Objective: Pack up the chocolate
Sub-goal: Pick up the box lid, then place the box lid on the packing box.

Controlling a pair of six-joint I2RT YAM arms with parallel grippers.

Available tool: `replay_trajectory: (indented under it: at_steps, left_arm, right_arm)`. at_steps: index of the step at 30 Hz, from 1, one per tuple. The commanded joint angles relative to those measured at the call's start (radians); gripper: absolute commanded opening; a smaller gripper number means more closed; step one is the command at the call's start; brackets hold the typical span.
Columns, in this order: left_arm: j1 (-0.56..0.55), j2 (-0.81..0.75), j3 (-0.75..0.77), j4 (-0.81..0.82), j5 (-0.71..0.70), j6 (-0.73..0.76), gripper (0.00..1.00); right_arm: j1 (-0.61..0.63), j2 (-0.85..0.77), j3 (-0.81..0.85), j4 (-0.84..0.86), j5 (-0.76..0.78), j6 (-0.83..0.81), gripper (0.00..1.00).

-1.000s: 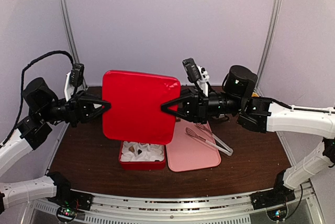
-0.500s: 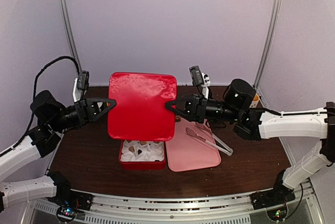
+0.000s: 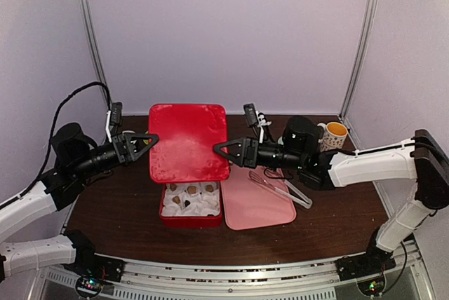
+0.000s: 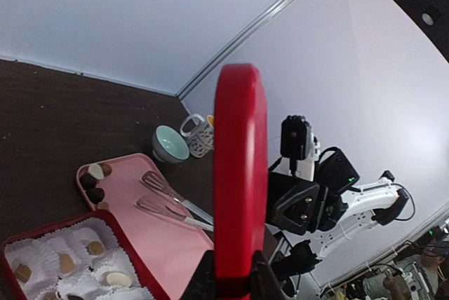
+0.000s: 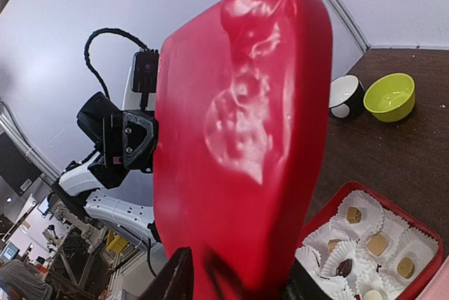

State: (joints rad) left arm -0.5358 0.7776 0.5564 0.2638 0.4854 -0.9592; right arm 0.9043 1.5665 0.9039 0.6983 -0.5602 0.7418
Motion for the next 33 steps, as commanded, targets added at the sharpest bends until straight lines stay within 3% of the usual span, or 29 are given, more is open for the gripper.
replay_trajectory:
  at_steps: [1, 5, 13, 18, 26, 33]
  left_arm:
    - [0.016, 0.031, 0.01, -0.129, -0.156, 0.06, 0.0]
    - [0.016, 0.1, 0.013, -0.176, -0.158, 0.077, 0.0]
    - [0.038, 0.279, -0.018, -0.105, -0.099, 0.091, 0.0]
    - [0.081, 0.375, -0.062, -0.024, -0.022, 0.073, 0.11]
    - [0.091, 0.549, -0.075, 0.051, 0.059, 0.083, 0.14]
    - [0.091, 0.562, -0.064, -0.051, 0.001, 0.126, 0.17]
  right_arm:
    - [0.004, 0.001, 0.004, 0.009, 0.008, -0.001, 0.38]
    - [0.005, 0.042, 0.032, -0.079, 0.0, -0.029, 0.39]
    - [0.0, 0.132, 0.018, -0.068, 0.012, -0.021, 0.42]
    - [-0.002, 0.168, -0.008, -0.055, 0.024, -0.015, 0.43]
    - [-0.001, 0.239, -0.011, -0.054, 0.027, 0.0, 0.43]
    - [0.002, 0.284, 0.001, -0.086, 0.03, -0.006, 0.47]
